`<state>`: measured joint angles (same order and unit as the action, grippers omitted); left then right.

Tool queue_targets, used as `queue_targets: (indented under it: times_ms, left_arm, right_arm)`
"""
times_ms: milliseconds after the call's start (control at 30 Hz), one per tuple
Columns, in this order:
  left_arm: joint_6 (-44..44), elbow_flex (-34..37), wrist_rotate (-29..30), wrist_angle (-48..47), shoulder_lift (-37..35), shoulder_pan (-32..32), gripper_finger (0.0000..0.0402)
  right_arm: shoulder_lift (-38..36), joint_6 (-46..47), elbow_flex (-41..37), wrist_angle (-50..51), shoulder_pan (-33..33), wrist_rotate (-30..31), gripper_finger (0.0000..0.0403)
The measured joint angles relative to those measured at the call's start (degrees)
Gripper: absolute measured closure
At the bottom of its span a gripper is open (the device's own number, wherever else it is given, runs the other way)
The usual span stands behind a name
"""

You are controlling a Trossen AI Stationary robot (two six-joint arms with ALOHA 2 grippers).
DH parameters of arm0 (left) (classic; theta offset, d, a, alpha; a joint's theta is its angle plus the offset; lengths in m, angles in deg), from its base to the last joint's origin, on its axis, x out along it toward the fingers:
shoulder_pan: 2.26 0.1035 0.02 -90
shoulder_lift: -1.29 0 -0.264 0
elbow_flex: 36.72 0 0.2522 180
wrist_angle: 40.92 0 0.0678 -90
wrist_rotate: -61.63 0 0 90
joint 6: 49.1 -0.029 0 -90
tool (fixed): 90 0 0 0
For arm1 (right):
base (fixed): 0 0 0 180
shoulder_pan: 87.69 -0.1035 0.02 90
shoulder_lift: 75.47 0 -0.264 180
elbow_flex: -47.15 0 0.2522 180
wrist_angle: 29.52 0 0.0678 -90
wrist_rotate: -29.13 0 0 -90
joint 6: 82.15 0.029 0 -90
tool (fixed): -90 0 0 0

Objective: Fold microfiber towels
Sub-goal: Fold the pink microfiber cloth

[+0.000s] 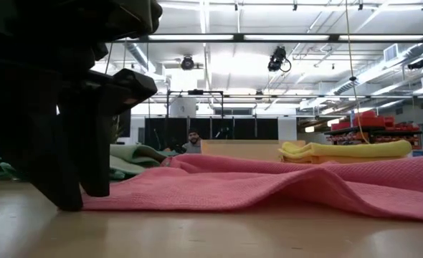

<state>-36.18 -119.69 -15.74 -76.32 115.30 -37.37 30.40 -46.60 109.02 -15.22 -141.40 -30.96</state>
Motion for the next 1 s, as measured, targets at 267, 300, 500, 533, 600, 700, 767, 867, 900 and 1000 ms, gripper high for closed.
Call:
queue_targets:
  times_ms: [267,300,500,533,600,700,767,867,900,1000]
  left_arm:
    - [1.5,0.1,-0.1,-0.5,0.2,0.1,0.0376]
    - [1.5,0.1,-0.1,-0.5,0.2,0.1,0.0387]
    - [3.9,0.1,0.3,-0.4,0.2,0.1,0.0395]
    - [4.1,0.1,0.6,-0.1,0.2,0.0,0.0396]
    - [4.0,0.2,1.3,0.9,-0.3,-0.6,0.0396]
    - [3.1,0.7,3.4,0.0,-2.8,-2.0,0.0398]
    - [3.0,0.6,6.0,-0.3,-6.6,-3.1,0.0398]
    - [2.5,0.3,11.1,-0.2,-13.4,-4.9,0.0398]
    - [1.7,0.3,12.4,-0.1,-15.6,-5.4,0.0398]
    - [-2.1,0.3,19.5,3.0,-22.1,-7.4,0.0399]
  right_arm:
    - [2.4,5.7,0.3,1.6,0.4,-0.5,0.0246]
    - [2.0,6.6,0.3,2.3,0.1,-0.5,0.0252]
    - [0.5,9.7,0.2,6.5,-0.8,0.2,0.0341]
    - [0.2,9.7,0.1,6.7,-0.8,0.1,0.0361]
    - [-0.9,9.6,0.0,7.3,-0.8,-0.3,0.0390]
    - [-4.6,9.5,-0.2,8.4,-0.8,-1.1,0.0393]
    - [-9.1,9.0,0.0,8.5,-0.8,-1.0,0.0395]
    - [-16.7,6.2,0.0,9.5,-0.9,-0.5,0.0396]
    - [-19.6,4.7,0.0,9.2,-1.0,0.0,0.0396]
    - [-28.3,-1.3,0.8,8.5,-2.0,4.0,0.0397]
